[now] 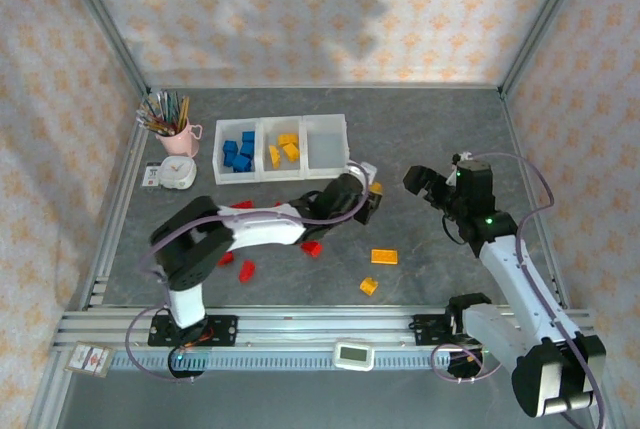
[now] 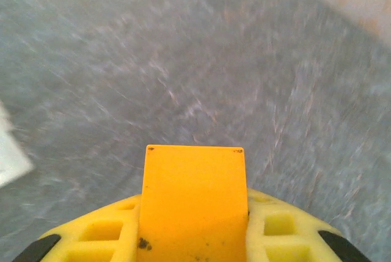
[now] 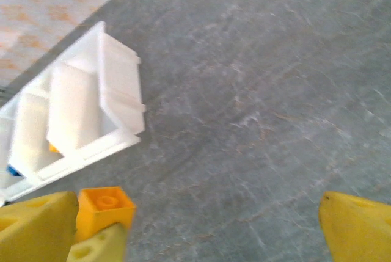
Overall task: Sort the legos into containers by color
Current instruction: Place the lego in the container.
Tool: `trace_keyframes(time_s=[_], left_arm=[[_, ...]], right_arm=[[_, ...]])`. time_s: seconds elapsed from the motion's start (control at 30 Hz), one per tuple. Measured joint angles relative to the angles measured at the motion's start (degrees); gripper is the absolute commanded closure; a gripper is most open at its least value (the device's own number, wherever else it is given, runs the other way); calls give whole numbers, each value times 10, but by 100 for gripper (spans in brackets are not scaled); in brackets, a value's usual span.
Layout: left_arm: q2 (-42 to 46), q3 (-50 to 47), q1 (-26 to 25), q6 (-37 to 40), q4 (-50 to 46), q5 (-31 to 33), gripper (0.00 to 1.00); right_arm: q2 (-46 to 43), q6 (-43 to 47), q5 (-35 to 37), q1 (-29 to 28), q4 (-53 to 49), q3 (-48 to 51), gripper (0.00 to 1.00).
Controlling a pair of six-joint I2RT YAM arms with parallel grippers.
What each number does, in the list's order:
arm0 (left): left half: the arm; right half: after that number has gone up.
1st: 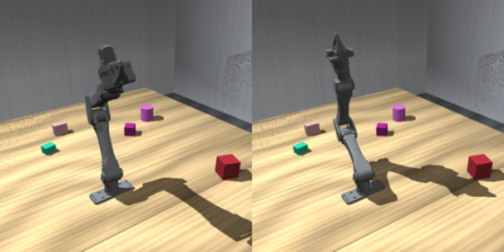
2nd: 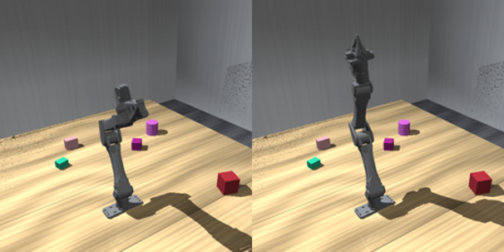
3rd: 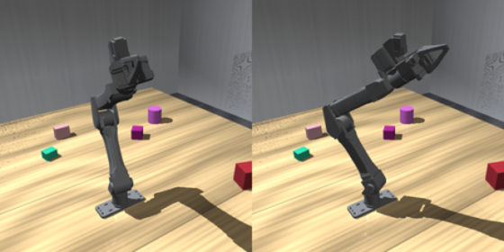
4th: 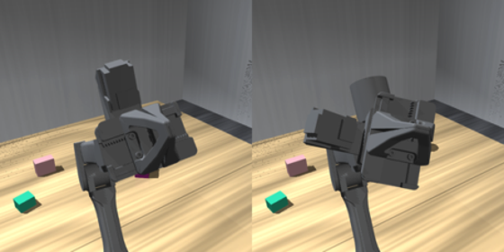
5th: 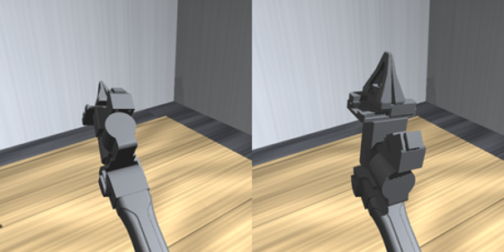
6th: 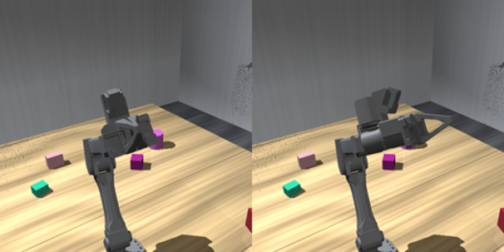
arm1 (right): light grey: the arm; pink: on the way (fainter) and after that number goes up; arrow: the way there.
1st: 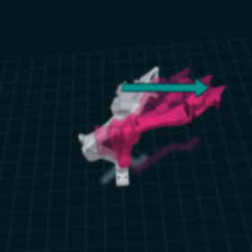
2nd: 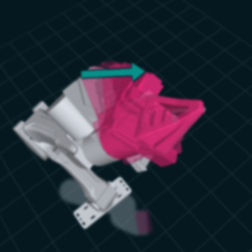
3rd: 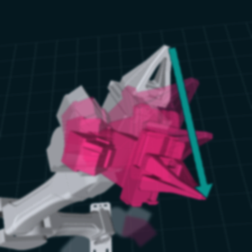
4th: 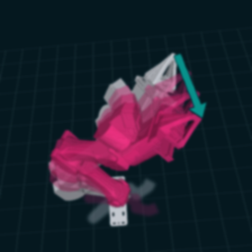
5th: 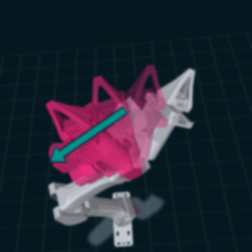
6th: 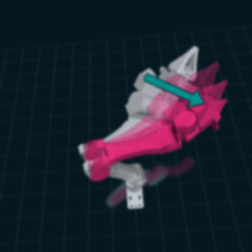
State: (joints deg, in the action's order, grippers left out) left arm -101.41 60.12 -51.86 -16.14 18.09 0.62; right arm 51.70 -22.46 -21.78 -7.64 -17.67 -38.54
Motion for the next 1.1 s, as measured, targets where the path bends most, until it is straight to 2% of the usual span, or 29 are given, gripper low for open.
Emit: trace_keyframes(time_s=[0.2, 0.37, 0.57, 0.8, 0.87, 0.97, 1.1], left_arm=[[113, -47, 47, -68, -33, 42, 85], [148, -46, 120, -114, -103, 81, 85], [105, -19, 204, -149, -188, 93, 87], [-6, 77, 268, -158, -229, 89, 86], [-38, 112, 276, -157, -239, 89, 80], [-84, 164, 285, -153, -253, 92, 66], [-115, 190, 288, -150, -273, 103, 49]], right_arm=[[35, 2, -42, -10, 51, -7, 0], [108, 7, -45, -81, 75, -30, 0], [204, 16, -37, -168, 101, -80, 0], [259, 16, -31, -191, 128, -102, 0], [264, 16, -28, -191, 130, -102, 0], [266, 16, -21, -191, 130, -102, 0], [266, 16, -14, -191, 130, -102, 0]])
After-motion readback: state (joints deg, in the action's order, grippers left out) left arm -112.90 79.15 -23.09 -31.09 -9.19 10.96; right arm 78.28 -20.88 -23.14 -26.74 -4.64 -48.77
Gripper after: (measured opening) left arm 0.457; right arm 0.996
